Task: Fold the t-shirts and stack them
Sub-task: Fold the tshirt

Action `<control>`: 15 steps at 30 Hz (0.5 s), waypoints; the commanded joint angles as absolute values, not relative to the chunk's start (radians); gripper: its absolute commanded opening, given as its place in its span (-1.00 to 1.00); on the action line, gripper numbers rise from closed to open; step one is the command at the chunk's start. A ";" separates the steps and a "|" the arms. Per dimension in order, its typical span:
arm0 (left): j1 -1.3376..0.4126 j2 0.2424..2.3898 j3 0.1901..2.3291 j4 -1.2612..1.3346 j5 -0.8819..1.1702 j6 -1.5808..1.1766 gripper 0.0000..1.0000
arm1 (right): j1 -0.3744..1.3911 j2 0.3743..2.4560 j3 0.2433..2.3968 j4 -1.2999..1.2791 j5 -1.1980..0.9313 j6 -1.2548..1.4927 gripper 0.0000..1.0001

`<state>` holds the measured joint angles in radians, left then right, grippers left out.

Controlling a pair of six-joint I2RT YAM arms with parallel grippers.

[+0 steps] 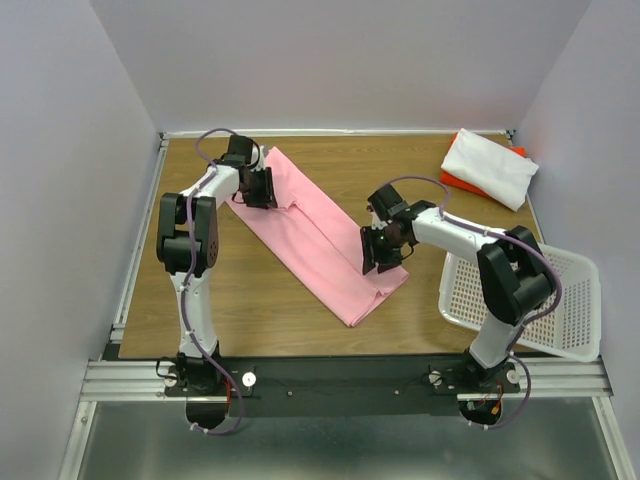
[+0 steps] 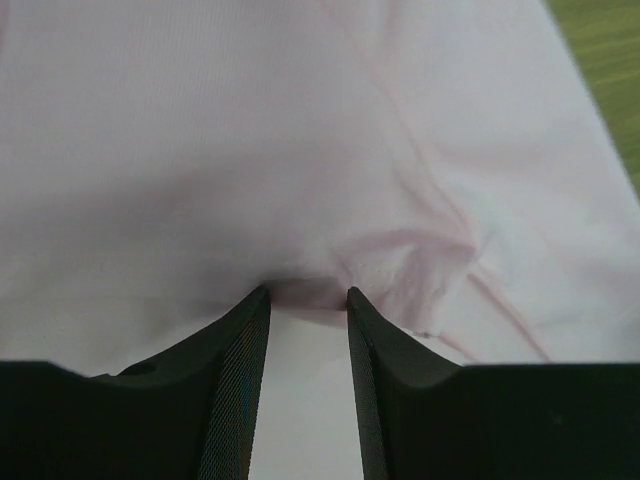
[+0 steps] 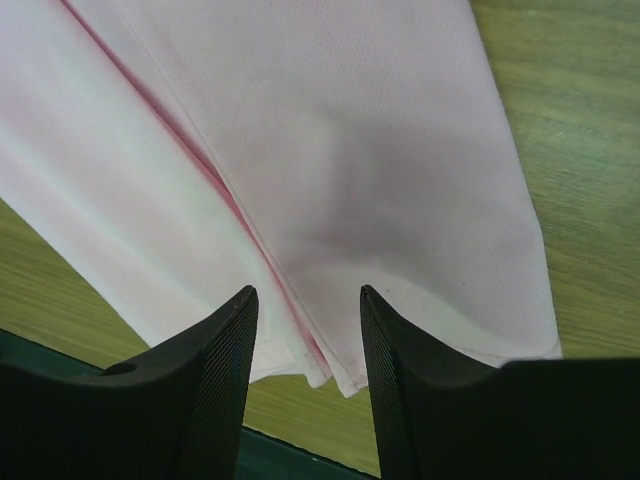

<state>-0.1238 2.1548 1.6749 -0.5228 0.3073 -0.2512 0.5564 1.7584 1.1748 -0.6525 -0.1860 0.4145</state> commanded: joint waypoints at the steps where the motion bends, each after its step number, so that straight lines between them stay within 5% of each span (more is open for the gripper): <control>1: -0.115 2.112 1.594 -0.482 0.308 -0.258 -0.10 | 0.577 1.785 1.123 -0.666 -0.184 0.373 0.06; 15: -0.152 2.293 1.764 -0.468 0.337 -0.236 -0.10 | 0.704 1.847 1.137 -0.626 -0.228 0.417 0.06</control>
<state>-0.1314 2.2192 1.7115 -0.4728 0.3195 -0.2508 0.6662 1.7981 1.1259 -0.6437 -0.1989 0.3965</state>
